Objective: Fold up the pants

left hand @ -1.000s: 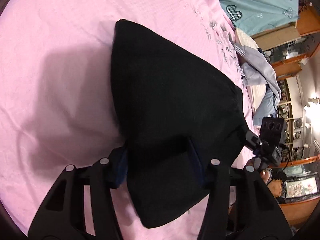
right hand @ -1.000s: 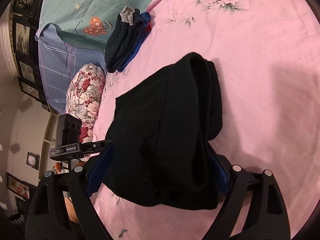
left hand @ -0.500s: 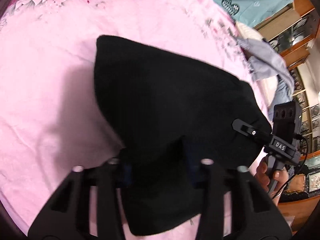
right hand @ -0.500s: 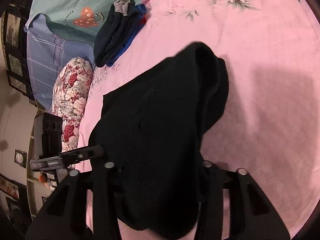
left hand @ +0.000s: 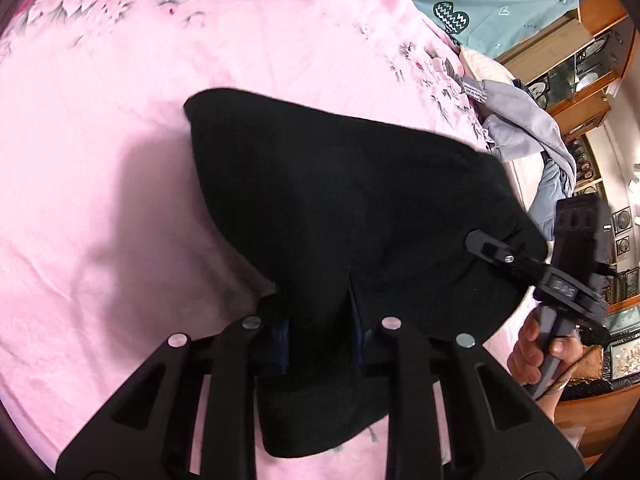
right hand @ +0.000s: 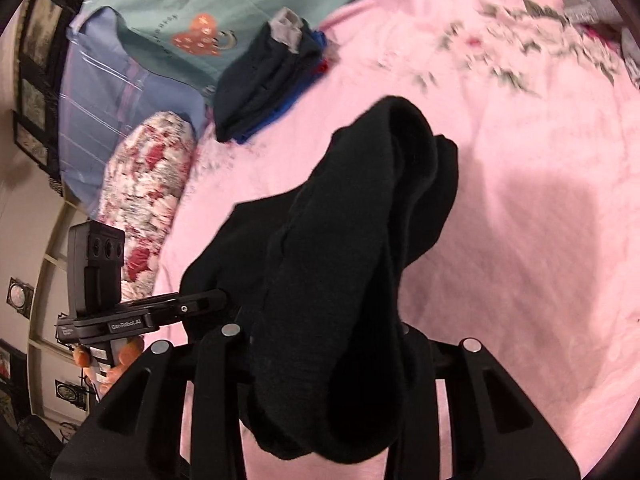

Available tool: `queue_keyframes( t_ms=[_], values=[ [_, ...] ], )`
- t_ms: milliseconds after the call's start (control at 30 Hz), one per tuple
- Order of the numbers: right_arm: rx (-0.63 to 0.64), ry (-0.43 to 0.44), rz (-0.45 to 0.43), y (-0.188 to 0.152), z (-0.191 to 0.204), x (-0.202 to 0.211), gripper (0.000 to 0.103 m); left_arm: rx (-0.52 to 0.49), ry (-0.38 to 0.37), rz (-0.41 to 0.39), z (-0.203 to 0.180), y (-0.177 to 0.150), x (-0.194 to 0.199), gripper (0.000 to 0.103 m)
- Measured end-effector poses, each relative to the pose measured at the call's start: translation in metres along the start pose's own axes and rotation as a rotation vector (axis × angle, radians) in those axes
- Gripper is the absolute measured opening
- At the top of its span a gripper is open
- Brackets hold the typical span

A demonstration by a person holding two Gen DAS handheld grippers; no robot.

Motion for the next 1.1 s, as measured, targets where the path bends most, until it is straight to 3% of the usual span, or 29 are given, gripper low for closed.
queue_keyframes(
  t_ms=[67, 167, 233, 333, 400, 433, 533, 600, 633, 700, 867, 1100],
  values=[
    [-0.042, 0.006, 0.018, -0.005, -0.015, -0.006, 0.035, 0.021, -0.033, 0.011, 0.006, 0.000, -0.001, 0.031],
    [-0.092, 0.032, 0.034, -0.010, -0.032, -0.012, 0.043, 0.058, -0.006, 0.037, 0.019, -0.003, -0.007, 0.065],
    [-0.094, 0.019, 0.031, -0.012, -0.036, -0.010, 0.058, 0.081, -0.041, 0.038, 0.024, -0.004, -0.003, 0.065],
    [-0.113, 0.025, 0.024, -0.013, -0.042, -0.004, 0.060, 0.102, -0.066, 0.050, 0.028, -0.006, -0.002, 0.071],
    [-0.109, 0.037, 0.016, -0.014, -0.045, -0.004, 0.060, 0.069, -0.073, 0.056, 0.022, -0.006, -0.006, 0.084],
    [-0.104, 0.044, 0.017, -0.014, -0.045, -0.006, 0.060, 0.050, -0.082, 0.061, 0.018, -0.005, -0.011, 0.086],
    [-0.086, 0.084, 0.003, -0.013, -0.038, -0.016, 0.061, -0.004, -0.076, 0.068, 0.000, 0.003, -0.026, 0.084],
    [-0.069, 0.092, -0.011, -0.011, -0.031, -0.025, 0.055, -0.045, 0.002, 0.064, -0.007, 0.004, -0.031, 0.051],
    [-0.073, 0.087, -0.012, -0.011, -0.029, -0.027, 0.047, -0.063, 0.081, 0.061, -0.011, 0.004, -0.031, 0.043],
    [-0.082, 0.074, -0.001, -0.010, -0.025, -0.029, 0.040, -0.068, 0.083, 0.036, -0.016, 0.005, -0.022, 0.024],
    [0.006, 0.114, -0.043, 0.007, 0.013, -0.003, 0.031, -0.151, 0.115, -0.132, -0.044, 0.016, 0.039, 0.024],
    [0.260, 0.161, -0.248, 0.079, 0.111, 0.048, 0.031, -0.209, 0.145, -0.418, -0.057, 0.070, 0.139, 0.025]
  ],
)
Point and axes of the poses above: each gripper's, at about its wrist camera, not at the fingertips, and x roughly against the way its jaws point, z to its left, y to its top, the point moved 3 cm from there along -x, roughly the way its jaws point, and after that the axes turned 4 degrees about -y, right-handed, at the moved point
